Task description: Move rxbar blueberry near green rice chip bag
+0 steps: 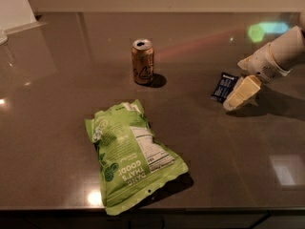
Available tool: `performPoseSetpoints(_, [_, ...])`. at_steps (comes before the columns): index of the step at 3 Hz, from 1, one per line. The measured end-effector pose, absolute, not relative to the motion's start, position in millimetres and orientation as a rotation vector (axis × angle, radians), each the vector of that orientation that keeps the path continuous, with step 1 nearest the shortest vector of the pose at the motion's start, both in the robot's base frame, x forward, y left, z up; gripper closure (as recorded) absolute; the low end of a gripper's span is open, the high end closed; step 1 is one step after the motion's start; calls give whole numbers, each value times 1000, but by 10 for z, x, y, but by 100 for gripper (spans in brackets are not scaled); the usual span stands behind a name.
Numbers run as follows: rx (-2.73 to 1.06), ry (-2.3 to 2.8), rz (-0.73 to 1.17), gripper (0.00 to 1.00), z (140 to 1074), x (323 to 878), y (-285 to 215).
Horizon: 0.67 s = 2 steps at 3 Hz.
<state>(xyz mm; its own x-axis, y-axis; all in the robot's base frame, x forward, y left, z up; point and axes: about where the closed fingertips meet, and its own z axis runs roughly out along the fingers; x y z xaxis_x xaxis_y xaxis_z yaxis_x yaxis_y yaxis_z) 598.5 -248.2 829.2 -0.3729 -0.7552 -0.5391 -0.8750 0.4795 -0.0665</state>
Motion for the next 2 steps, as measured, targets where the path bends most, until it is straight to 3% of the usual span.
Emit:
performPoseSetpoints(1, [-1341, 2233, 314, 16, 8267, 5989, -2465])
performPoseSetpoints(2, [-1332, 2240, 315, 40, 8235, 5982, -2461])
